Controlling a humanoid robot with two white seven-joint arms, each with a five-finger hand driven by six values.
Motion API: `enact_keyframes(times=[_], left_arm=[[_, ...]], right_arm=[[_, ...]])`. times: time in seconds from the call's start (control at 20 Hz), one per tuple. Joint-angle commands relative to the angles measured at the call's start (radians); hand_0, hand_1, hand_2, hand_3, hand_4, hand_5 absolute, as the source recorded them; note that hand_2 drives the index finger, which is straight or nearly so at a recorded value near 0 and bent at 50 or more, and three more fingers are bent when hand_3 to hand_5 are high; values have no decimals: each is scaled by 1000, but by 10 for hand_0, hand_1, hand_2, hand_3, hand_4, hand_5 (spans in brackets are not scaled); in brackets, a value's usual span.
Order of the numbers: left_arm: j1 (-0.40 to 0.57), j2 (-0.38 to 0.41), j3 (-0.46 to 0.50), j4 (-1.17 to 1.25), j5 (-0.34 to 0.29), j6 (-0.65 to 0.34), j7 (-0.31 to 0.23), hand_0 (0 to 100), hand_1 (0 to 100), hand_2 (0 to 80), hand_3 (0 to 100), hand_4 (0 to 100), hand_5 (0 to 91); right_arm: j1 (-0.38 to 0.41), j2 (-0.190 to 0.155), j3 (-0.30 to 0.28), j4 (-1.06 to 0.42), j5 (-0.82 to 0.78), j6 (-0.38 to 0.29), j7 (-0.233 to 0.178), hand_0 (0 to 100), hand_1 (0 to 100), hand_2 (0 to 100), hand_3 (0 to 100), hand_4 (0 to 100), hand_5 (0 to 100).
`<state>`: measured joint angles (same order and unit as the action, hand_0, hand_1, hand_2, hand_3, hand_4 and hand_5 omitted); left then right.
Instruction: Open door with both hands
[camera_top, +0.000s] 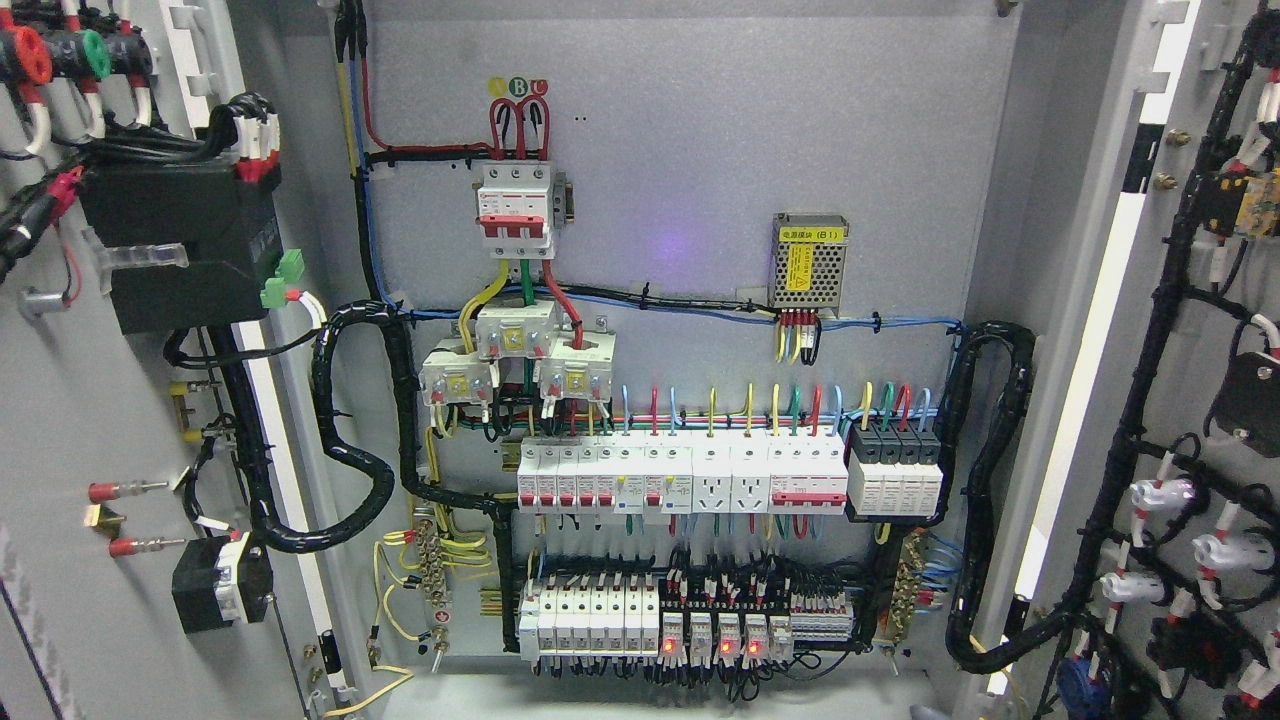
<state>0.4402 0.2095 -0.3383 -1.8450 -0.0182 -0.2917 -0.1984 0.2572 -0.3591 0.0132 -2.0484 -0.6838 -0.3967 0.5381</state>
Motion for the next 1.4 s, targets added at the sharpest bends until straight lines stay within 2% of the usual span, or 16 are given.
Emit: enact_keyframes(times=[0.0, 0.1, 0.3, 0.45, 0.5, 0.6, 0.7, 0.85, 1.1, 1.35], left_arm=[[-110, -7, 36, -103, -16, 5, 4, 0, 0, 0, 0, 0, 0], [-135, -6, 38, -126, -8, 6, 4, 0, 0, 0, 0, 0, 0], [-167, -6, 38, -160, -5, 11, 5, 0, 0, 0, 0, 0, 0], [-207, -7, 45, -171, -3, 40, 5, 0, 0, 0, 0, 0, 0], [-224, -7, 50, -174, -3, 49, 5, 0, 0, 0, 0, 0, 0], [-250, -9, 56, -183, -3, 57, 5, 0, 0, 0, 0, 0, 0], [-270, -9, 67, -191, -3, 60, 5, 0, 0, 0, 0, 0, 0], [-287, -13, 71, -195, -3, 60, 5, 0, 0, 0, 0, 0, 0], [-288, -13, 99, -218, 1, 57, 5, 0, 0, 0, 0, 0, 0], [-284, -12, 160, -234, 40, 52, 5, 0, 0, 0, 0, 0, 0]], right_arm=[[8, -27, -136, -12, -79, -2, 0, 0, 0, 0, 0, 0, 0], [8, -41, -168, -24, -79, -2, 0, 0, 0, 0, 0, 0, 0], [5, -96, -174, -21, -91, 1, -3, 0, 0, 0, 0, 0, 0], [-1, -107, -179, -19, -91, 4, -4, 0, 0, 0, 0, 0, 0], [-4, -110, -180, -22, -91, 4, -16, 0, 0, 0, 0, 0, 0], [-4, -142, -188, -22, -91, 6, -44, 0, 0, 0, 0, 0, 0], [-6, -161, -193, -22, -91, 4, -49, 0, 0, 0, 0, 0, 0], [-10, -173, -203, -19, -123, 4, -49, 0, 0, 0, 0, 0, 0], [-4, -173, -228, -16, -180, 6, -49, 0, 0, 0, 0, 0, 0], [8, -173, -242, -18, -178, 6, -49, 0, 0, 0, 0, 0, 0]])
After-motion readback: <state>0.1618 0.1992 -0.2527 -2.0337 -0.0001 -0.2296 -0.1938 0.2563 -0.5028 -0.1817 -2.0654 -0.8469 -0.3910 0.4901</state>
